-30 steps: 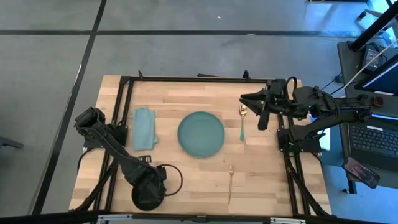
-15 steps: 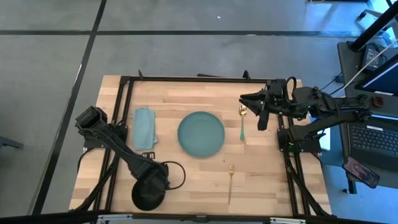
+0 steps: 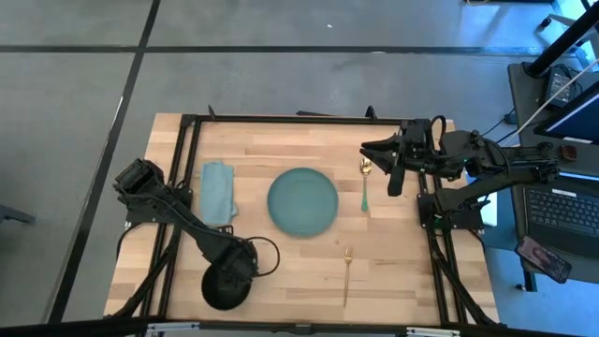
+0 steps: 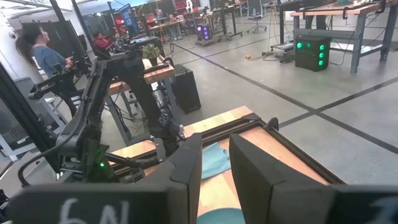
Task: Set table place
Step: Stack the black bowl on the green plate, then put the gold fork on the right side of the green plate
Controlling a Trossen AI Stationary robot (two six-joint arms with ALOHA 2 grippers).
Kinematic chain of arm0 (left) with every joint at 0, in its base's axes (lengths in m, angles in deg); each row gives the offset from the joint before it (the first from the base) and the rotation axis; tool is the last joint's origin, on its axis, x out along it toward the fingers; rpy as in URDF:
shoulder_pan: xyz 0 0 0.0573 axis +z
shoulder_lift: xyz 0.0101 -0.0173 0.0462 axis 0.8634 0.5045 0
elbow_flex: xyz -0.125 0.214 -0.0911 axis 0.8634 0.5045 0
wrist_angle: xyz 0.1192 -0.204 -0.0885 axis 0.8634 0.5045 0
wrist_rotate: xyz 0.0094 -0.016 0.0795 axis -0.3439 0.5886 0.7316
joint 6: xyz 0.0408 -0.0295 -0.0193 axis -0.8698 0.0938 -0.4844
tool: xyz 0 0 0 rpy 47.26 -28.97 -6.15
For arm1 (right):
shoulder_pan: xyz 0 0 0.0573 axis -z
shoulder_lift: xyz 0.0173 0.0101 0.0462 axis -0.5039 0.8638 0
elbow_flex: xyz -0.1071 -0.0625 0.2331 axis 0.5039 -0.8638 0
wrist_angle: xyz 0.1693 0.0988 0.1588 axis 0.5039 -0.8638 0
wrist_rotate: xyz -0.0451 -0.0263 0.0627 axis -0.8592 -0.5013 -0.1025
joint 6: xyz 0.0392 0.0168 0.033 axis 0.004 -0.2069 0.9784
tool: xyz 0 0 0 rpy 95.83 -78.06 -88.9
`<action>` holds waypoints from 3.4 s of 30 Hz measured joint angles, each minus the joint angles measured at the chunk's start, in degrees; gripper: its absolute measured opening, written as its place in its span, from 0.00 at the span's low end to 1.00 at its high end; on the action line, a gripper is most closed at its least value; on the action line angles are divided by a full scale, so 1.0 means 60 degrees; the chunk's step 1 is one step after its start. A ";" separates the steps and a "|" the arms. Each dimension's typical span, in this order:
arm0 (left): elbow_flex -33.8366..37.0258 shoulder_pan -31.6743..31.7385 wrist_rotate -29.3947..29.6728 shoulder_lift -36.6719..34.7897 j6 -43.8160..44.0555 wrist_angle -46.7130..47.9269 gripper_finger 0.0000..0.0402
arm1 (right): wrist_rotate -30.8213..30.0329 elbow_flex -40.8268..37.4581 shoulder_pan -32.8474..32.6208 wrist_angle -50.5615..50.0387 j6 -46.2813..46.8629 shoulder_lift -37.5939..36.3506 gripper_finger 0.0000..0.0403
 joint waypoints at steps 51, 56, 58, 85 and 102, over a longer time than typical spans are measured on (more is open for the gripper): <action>-0.4916 0.7935 -0.0716 0.3341 -0.3706 0.0364 0.01 | -0.0007 0.0000 -0.0004 -0.0684 0.0363 0.0000 0.21; -0.4914 0.7925 -0.0598 0.3402 -0.3713 -0.0192 0.08 | -0.0004 0.0004 0.0004 -0.0692 0.0469 0.0065 0.21; -0.4910 0.7924 -0.0600 0.3403 -0.3710 -0.0244 0.10 | -0.0004 0.0004 0.0004 -0.0684 0.0461 0.0129 0.21; -1.0969 0.7650 0.0843 0.3311 -0.4125 0.1571 0.30 | 0.0492 -0.0783 0.1268 -0.7656 0.6408 0.0725 0.21; -1.1599 0.7422 0.2216 0.2603 -0.6034 0.1537 0.30 | 0.6096 -0.3905 -0.1656 -0.3137 1.1319 0.1405 0.21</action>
